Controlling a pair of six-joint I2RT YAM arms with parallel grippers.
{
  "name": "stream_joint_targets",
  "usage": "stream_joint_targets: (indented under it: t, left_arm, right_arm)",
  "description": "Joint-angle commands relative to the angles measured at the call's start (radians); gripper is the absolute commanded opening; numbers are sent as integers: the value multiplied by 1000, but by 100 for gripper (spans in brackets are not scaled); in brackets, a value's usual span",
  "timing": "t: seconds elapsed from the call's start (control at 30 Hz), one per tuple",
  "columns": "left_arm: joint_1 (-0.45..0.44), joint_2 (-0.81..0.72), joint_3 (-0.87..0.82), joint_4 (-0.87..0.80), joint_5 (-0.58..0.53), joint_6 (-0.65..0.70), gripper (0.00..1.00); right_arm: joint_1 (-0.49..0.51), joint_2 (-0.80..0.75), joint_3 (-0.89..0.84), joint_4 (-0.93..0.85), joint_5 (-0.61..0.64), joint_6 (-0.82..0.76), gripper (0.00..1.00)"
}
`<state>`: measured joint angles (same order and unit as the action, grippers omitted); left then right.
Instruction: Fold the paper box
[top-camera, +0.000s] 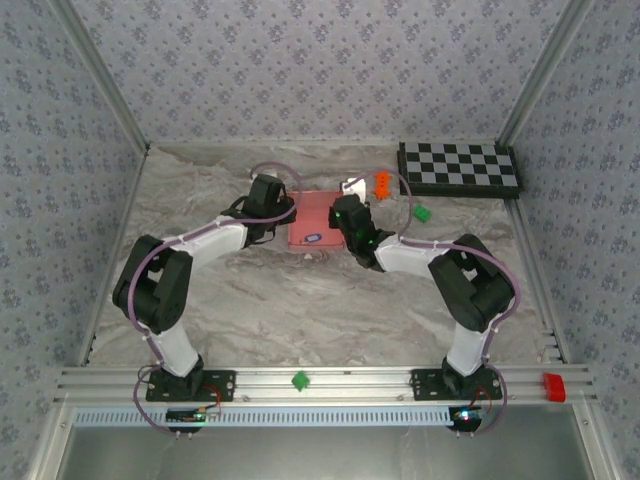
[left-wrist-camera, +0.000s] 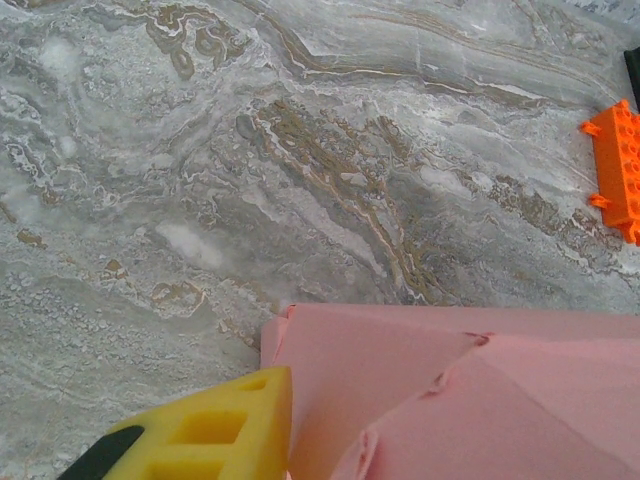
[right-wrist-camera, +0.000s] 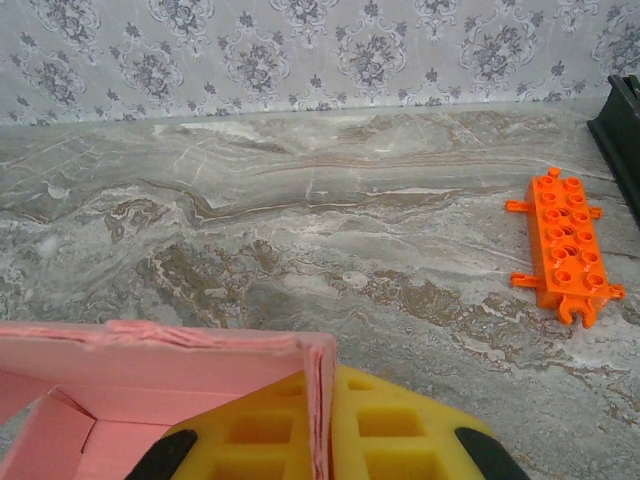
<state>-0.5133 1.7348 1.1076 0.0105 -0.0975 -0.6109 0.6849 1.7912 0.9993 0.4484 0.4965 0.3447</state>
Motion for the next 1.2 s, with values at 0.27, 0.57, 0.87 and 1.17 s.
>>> stream_joint_targets:
  t: [0.27, 0.57, 0.87, 1.17]
  left_arm:
    - [-28, -50, 6, -10, -16, -88, 32]
    - [-39, -47, -18, -9, -35, -139, 30]
    - [-55, -62, -51, 17, -59, -187, 30]
    - [-75, -63, -46, -2, -100, -227, 31]
  right_arm:
    - [31, -4, -9, 4, 74, 41, 9]
    - [42, -4, -19, 19, 86, 49, 9]
    - [59, -3, -29, 30, 116, 70, 9]
    - [78, -4, -42, 44, 155, 78, 9]
